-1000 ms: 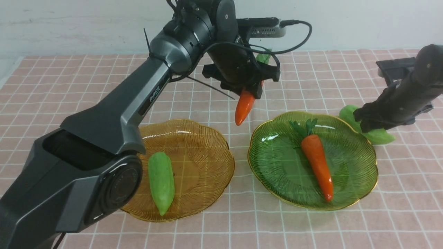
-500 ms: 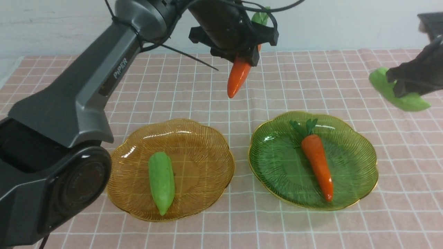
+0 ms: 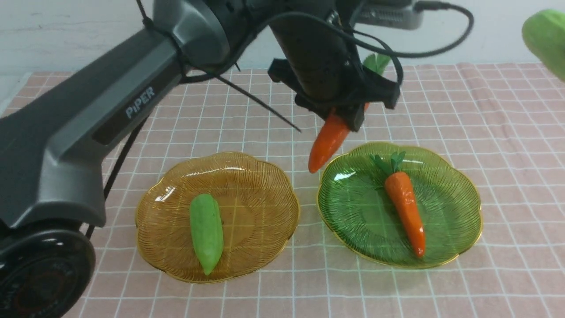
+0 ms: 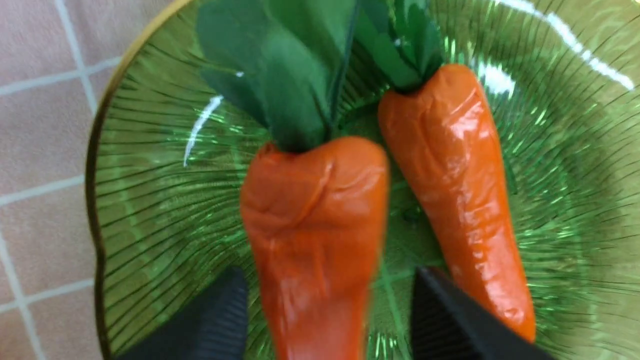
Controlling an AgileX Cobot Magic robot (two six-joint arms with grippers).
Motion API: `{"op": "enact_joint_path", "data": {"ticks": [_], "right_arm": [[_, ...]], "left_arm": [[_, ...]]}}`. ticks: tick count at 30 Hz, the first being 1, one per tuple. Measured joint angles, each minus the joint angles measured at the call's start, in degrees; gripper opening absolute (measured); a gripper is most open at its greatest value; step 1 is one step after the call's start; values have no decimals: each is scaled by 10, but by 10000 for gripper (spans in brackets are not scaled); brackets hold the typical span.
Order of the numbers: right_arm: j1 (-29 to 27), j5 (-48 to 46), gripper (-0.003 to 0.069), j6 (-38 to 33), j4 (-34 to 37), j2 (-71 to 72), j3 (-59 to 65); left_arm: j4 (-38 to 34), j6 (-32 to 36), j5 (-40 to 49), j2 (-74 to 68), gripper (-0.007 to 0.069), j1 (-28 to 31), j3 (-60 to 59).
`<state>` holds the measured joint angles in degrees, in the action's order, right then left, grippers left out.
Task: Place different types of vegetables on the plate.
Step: 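Pick up the carrot from the table and place it on the green plate with the left gripper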
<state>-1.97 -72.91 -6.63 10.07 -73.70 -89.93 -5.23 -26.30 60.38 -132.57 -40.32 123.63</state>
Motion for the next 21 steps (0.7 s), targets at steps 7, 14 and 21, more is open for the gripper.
{"op": "enact_joint_path", "data": {"ticks": [7, 14, 21], "right_arm": [[0, -1, 316, -9, 30, 6, 0], [0, -1, 316, -31, 139, 6, 0], [2, -1, 316, -67, 249, 6, 0]], "left_arm": [[22, 24, 56, -2, 556, 0, 24], [81, 97, 101, 44, 304, 13, 80], [87, 133, 108, 156, 17, 39, 66]]}}
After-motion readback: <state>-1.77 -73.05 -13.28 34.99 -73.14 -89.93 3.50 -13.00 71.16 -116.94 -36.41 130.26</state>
